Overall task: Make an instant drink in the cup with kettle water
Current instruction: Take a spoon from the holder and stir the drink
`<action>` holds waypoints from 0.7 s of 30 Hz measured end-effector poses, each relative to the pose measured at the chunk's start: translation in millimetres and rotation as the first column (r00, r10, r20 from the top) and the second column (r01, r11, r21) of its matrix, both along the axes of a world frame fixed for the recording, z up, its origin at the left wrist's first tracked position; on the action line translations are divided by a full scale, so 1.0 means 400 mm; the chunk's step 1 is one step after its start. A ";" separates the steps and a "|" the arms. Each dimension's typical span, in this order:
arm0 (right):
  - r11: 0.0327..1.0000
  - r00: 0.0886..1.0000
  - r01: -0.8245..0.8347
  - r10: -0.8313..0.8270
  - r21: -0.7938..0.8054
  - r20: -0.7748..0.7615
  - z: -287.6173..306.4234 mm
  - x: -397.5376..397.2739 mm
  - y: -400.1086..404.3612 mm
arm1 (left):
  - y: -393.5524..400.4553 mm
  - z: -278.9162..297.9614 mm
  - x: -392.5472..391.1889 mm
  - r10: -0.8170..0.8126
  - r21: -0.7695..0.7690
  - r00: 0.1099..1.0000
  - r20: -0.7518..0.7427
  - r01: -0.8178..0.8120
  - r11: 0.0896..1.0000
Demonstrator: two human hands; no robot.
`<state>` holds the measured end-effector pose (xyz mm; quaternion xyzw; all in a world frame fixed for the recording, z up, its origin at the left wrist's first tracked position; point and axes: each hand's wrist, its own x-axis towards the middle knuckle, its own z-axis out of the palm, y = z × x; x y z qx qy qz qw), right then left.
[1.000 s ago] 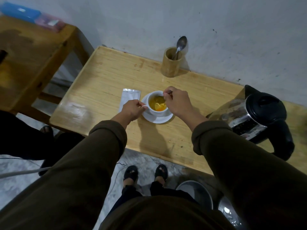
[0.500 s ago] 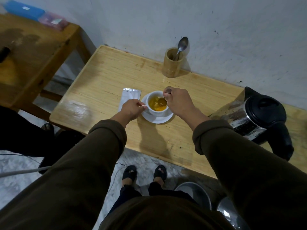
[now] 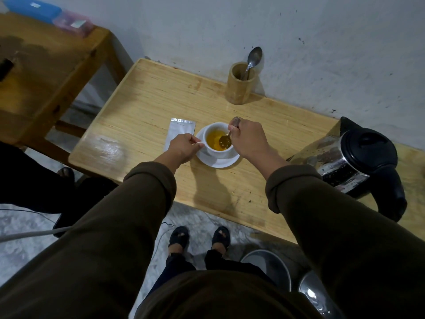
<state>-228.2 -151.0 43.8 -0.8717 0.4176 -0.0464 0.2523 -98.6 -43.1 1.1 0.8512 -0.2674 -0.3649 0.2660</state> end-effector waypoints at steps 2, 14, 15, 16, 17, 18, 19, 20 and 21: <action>1.000 1.000 0.016 -0.016 -0.017 0.016 -0.001 0.003 0.003 | 0.001 0.000 0.001 0.001 -0.004 1.000 -0.001 -0.001 1.000; 1.000 1.000 0.009 -0.009 -0.006 0.012 -0.011 0.005 -0.005 | -0.002 -0.008 0.008 0.019 -0.008 0.998 -0.060 -0.020 1.000; 1.000 1.000 0.013 -0.013 -0.018 0.022 -0.011 0.005 -0.006 | -0.002 -0.010 0.009 0.026 -0.012 0.998 -0.065 -0.027 1.000; 0.999 0.999 0.018 -0.017 -0.028 0.036 -0.011 0.008 -0.007 | -0.003 -0.010 0.010 0.032 -0.014 0.997 -0.070 -0.033 0.999; 0.999 0.999 0.020 -0.019 -0.032 0.045 -0.012 0.010 -0.006 | -0.003 -0.011 0.011 0.034 -0.016 0.997 -0.075 -0.035 0.999; 0.999 0.999 0.020 -0.019 -0.027 0.047 -0.013 0.013 -0.005 | -0.003 -0.011 0.012 0.035 -0.017 0.996 -0.080 -0.036 0.999; 1.000 0.999 0.021 -0.021 -0.004 0.047 -0.015 0.016 -0.006 | -0.004 -0.011 0.012 0.037 -0.019 0.996 -0.086 -0.039 0.999; 0.999 0.999 0.025 -0.026 0.029 0.046 -0.018 0.019 -0.006 | -0.004 -0.011 0.013 0.041 -0.021 0.995 -0.092 -0.043 0.999; 0.998 0.999 0.027 -0.029 0.059 0.044 -0.020 0.021 -0.005 | -0.005 -0.011 0.013 0.045 -0.022 0.994 -0.097 -0.047 0.999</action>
